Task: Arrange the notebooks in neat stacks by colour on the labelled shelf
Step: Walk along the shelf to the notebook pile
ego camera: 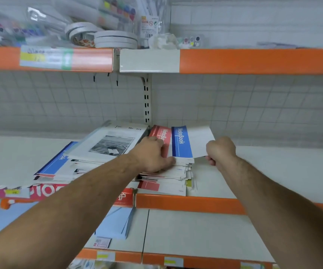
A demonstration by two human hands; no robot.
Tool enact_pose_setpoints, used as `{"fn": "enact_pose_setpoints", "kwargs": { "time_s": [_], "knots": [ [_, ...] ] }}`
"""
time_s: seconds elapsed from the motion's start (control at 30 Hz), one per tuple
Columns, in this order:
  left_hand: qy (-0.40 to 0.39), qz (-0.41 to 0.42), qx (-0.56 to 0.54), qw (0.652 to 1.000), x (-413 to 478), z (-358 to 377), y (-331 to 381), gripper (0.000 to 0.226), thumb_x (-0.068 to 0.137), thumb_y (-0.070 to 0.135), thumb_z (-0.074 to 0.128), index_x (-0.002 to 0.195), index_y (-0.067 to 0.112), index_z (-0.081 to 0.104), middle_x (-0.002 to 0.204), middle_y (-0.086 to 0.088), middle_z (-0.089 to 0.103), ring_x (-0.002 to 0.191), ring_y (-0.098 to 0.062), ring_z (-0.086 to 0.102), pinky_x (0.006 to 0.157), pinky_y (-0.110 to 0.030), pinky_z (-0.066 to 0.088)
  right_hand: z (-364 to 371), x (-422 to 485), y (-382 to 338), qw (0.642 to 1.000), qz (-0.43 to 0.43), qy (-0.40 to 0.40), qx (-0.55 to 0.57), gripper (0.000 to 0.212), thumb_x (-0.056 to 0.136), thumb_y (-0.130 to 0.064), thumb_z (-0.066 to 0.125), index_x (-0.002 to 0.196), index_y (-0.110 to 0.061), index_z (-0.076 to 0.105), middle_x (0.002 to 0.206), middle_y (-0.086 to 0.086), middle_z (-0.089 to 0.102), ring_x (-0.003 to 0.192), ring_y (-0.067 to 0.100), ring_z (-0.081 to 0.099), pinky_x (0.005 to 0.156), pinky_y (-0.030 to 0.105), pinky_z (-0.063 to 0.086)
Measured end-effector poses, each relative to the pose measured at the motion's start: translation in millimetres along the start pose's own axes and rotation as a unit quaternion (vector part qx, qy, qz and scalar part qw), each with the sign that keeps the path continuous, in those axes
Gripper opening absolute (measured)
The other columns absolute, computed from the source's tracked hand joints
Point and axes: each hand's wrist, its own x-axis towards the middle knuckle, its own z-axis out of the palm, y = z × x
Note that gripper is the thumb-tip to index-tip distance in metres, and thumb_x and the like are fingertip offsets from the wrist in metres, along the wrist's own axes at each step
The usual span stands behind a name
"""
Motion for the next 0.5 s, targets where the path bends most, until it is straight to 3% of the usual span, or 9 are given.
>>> {"fn": "enact_pose_setpoints", "kwargs": {
  "time_s": [0.17, 0.3, 0.4, 0.5],
  "knots": [
    [-0.002, 0.037, 0.001, 0.999, -1.3, -1.8, -4.3, 0.066, 0.085, 0.069, 0.054, 0.136, 0.027, 0.056, 0.139, 0.0, 0.047, 0.128, -0.021, 0.042, 0.107, -0.038, 0.04, 7.3, -2.7, 2.7, 0.998, 0.017, -0.068, -0.007, 0.006, 0.085, -0.009, 0.064, 0.088, -0.004, 0.064, 0.073, 0.012, 0.066, 0.049, 0.02, 0.054, 0.045, 0.024, 0.042],
    [-0.01, 0.027, 0.006, 1.0, -2.7, -3.1, -8.3, 0.077, 0.082, 0.07, 0.06, 0.142, 0.025, 0.044, 0.137, 0.0, 0.045, 0.125, -0.02, 0.045, 0.103, -0.036, 0.044, 7.1, -9.2, 5.8, 0.987, 0.049, -0.147, 0.049, 0.021, 0.082, -0.002, 0.073, 0.102, 0.0, 0.065, 0.094, 0.016, 0.07, 0.056, 0.019, 0.058, 0.046, 0.024, 0.049],
    [0.011, -0.004, -0.011, 1.0, -1.7, -1.4, -10.8, 0.084, 0.074, 0.07, 0.07, 0.135, 0.019, 0.041, 0.129, 0.0, 0.05, 0.114, -0.018, 0.051, 0.097, -0.035, 0.049, 11.3, -9.8, 7.1, 0.991, 0.029, -0.106, 0.076, 0.023, 0.081, 0.002, 0.072, 0.103, 0.002, 0.065, 0.089, 0.015, 0.071, 0.057, 0.02, 0.061, 0.048, 0.026, 0.049],
    [0.027, 0.002, 0.0, 1.0, -0.6, -0.9, -11.9, 0.08, 0.07, 0.07, 0.073, 0.128, 0.023, 0.043, 0.118, 0.001, 0.057, 0.106, -0.019, 0.055, 0.091, -0.035, 0.051, 13.7, -7.6, 5.8, 0.995, 0.023, -0.052, 0.085, 0.022, 0.078, 0.0, 0.076, 0.097, 0.0, 0.066, 0.094, 0.015, 0.073, 0.072, 0.025, 0.067, 0.051, 0.026, 0.05]
  ]
}}
